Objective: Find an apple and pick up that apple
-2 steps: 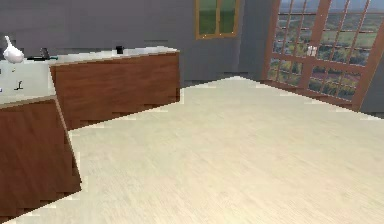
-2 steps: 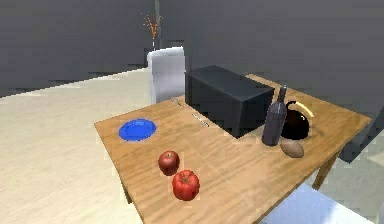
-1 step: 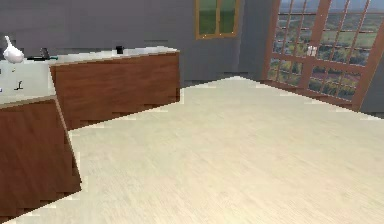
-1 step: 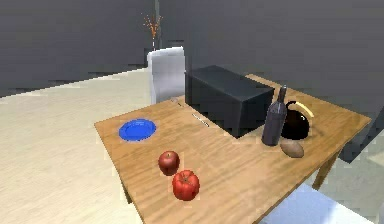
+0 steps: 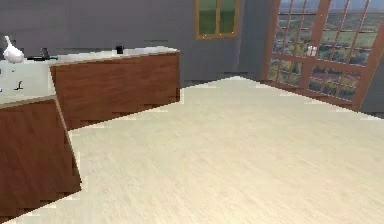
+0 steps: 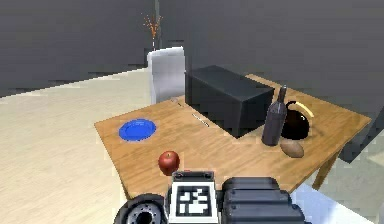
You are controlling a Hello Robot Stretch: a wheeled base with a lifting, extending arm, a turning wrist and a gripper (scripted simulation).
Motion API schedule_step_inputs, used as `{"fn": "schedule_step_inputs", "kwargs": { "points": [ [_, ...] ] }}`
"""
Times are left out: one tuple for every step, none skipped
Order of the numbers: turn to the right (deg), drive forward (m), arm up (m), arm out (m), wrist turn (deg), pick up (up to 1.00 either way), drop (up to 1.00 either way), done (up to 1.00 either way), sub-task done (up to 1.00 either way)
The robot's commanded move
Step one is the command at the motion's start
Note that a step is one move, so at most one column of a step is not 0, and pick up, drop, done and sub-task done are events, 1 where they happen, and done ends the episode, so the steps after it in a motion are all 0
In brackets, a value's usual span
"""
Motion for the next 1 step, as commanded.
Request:
{"fn": "schedule_step_inputs", "kwargs": {
  "points": [
    [0.0, 0.0, 0.0, 0.3, 0.0, 0.0, 0.0, 0.0, 0.0]
  ]
}}
